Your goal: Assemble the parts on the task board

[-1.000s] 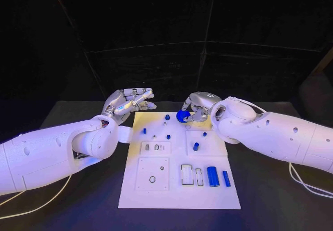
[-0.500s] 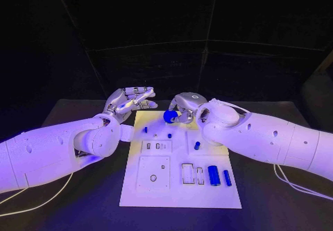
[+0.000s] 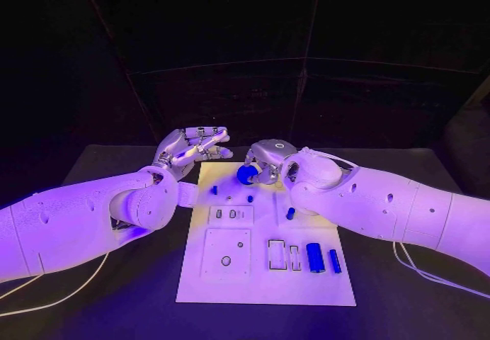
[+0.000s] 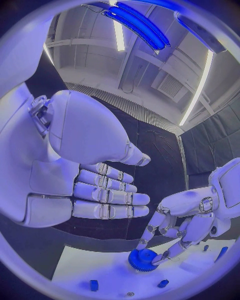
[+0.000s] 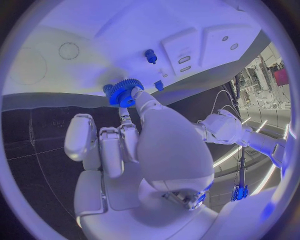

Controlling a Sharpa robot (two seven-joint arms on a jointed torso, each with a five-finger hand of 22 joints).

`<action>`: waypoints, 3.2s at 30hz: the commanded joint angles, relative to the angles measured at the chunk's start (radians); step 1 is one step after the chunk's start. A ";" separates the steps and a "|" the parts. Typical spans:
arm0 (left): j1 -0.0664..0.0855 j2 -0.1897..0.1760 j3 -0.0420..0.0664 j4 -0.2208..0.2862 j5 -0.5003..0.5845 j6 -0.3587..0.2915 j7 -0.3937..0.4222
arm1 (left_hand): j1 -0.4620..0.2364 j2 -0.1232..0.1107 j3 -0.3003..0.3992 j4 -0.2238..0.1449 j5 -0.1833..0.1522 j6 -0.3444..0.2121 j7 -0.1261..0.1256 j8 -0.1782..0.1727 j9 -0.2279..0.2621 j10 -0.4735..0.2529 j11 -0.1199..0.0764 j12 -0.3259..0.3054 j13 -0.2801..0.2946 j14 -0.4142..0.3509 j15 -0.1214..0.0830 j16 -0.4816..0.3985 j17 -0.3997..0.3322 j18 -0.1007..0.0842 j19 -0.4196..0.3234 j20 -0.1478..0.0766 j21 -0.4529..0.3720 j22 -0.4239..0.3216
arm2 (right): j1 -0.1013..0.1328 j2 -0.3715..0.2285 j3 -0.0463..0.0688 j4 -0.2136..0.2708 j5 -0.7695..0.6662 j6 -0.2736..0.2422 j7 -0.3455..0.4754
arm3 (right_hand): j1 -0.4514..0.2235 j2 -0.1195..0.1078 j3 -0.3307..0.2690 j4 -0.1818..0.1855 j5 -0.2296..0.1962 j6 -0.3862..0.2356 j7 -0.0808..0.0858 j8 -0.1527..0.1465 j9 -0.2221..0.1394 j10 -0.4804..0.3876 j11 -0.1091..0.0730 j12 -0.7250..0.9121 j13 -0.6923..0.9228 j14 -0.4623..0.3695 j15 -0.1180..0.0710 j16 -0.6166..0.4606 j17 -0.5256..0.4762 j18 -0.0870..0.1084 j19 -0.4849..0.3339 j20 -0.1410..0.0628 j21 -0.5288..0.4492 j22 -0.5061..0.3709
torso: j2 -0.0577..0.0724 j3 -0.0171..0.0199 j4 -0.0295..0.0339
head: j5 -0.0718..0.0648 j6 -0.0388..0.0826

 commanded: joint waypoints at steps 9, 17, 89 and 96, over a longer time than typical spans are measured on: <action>0.002 0.002 0.001 0.001 -0.006 0.013 0.004 | 0.000 0.008 -0.001 -0.007 0.000 0.000 0.003 -0.004 -0.001 0.001 0.002 -0.006 -0.001 -0.006 0.002 -0.004 0.002 0.004 0.001 0.006 -0.007 -0.001 | -0.002 0.029 0.000 -0.039 -0.013 0.063 0.018 | -0.032 -0.010 0.014 -0.003 -0.031 0.006 -0.004 -0.020 -0.001 -0.002 0.008 -0.009 0.070 0.090 0.000 0.002 0.179 -0.005 -0.002 0.006 -0.002 -0.009 | 0.000 0.0004 -0.0014 | 0.003 -0.005; 0.002 0.002 0.001 0.000 -0.006 0.012 0.001 | 0.001 0.010 -0.001 -0.010 -0.001 0.000 0.003 -0.005 -0.001 0.002 0.001 -0.007 0.000 -0.006 0.002 -0.005 0.003 0.004 0.002 0.006 -0.008 -0.002 | -0.003 0.040 0.000 -0.058 -0.009 0.072 0.016 | -0.050 -0.022 0.018 -0.006 -0.039 -0.023 0.007 -0.043 -0.003 -0.017 0.018 -0.029 0.052 0.089 0.008 0.001 0.177 -0.003 -0.009 0.013 -0.007 -0.018 | 0.000 0.0002 -0.0003 | 0.002 -0.007; 0.001 0.012 -0.006 -0.039 -0.006 0.026 0.001 | 0.002 0.015 -0.002 -0.018 -0.001 0.008 -0.001 -0.004 0.001 0.010 -0.001 -0.007 0.000 -0.007 0.001 -0.013 0.009 0.005 0.003 0.007 -0.014 -0.006 | -0.026 -0.366 -0.002 -0.062 0.538 0.021 0.434 | -0.005 -0.033 -0.139 -0.037 -0.012 -0.103 0.024 -0.082 -0.002 -0.028 0.035 -0.038 0.058 0.093 0.024 0.005 0.197 0.001 -0.023 0.031 -0.017 -0.036 | -0.009 0.0051 -0.0161 | -0.034 0.013; 0.001 0.012 -0.006 -0.042 -0.006 0.025 0.000 | 0.002 0.015 -0.002 -0.018 -0.001 0.008 -0.001 -0.004 0.001 0.010 -0.001 -0.007 0.000 -0.007 0.001 -0.013 0.009 0.005 0.003 0.007 -0.014 -0.006 | -0.031 -0.364 -0.002 -0.066 0.533 0.036 0.432 | -0.004 -0.030 -0.141 -0.038 -0.009 -0.099 0.024 -0.079 -0.001 -0.029 0.036 -0.038 0.058 0.092 0.025 0.005 0.196 0.000 -0.023 0.031 -0.017 -0.036 | -0.009 0.0044 -0.0178 | -0.033 0.011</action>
